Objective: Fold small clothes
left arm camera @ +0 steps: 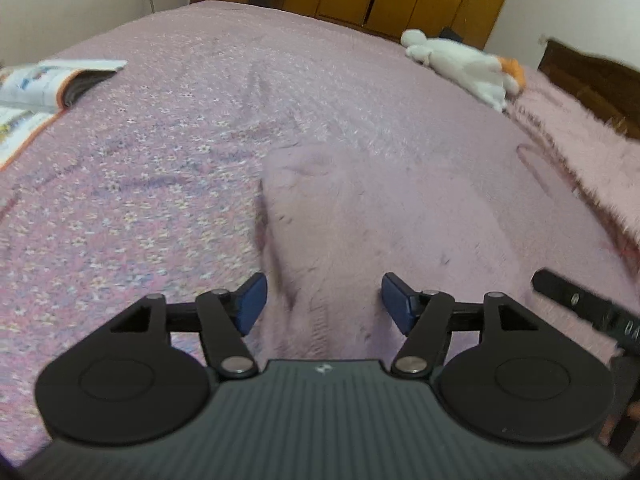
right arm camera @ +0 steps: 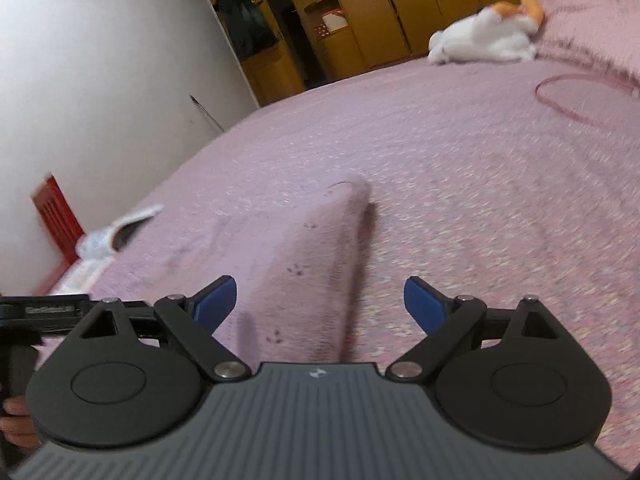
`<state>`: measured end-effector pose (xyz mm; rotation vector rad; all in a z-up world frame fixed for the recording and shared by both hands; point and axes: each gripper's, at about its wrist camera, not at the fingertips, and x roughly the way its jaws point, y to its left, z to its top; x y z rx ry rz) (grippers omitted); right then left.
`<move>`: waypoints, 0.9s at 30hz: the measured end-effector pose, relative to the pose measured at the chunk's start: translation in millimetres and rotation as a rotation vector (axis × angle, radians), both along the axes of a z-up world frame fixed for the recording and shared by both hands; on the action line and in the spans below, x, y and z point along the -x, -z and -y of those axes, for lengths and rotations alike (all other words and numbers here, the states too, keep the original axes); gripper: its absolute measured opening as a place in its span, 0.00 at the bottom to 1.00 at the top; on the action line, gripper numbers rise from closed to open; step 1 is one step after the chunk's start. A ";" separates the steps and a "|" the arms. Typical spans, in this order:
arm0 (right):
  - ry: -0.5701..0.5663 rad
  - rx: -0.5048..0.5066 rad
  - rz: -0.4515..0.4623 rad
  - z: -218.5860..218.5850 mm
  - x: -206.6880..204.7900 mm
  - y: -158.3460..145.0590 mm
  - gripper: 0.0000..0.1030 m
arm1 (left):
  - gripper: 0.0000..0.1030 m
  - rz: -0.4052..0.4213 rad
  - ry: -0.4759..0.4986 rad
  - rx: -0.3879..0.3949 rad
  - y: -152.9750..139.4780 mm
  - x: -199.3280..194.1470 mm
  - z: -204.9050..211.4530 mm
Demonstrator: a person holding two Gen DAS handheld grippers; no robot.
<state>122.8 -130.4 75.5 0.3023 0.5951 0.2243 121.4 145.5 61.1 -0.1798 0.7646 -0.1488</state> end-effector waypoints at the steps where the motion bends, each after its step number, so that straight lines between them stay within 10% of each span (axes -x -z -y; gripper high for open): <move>1: -0.017 0.019 -0.003 -4.0 -0.5 1.5 0.91 | 0.65 0.003 -0.003 -0.026 2.4 1.6 -0.3; 6: -0.196 0.000 -0.063 -31.8 -3.7 17.1 0.88 | 0.76 0.014 -0.053 -0.111 15.6 4.4 -13.7; 11: -0.216 0.013 -0.052 -36.8 -2.6 15.3 0.89 | 0.75 -0.013 -0.066 -0.014 16.5 3.3 -27.0; 20: -0.139 -0.411 -0.173 40.6 -35.3 15.3 0.95 | 0.73 -0.101 -0.073 0.274 18.8 -19.3 -41.7; 27: -0.161 -0.482 -0.308 34.5 -72.3 59.5 0.96 | 0.73 -0.154 -0.004 0.379 39.2 -37.0 -33.7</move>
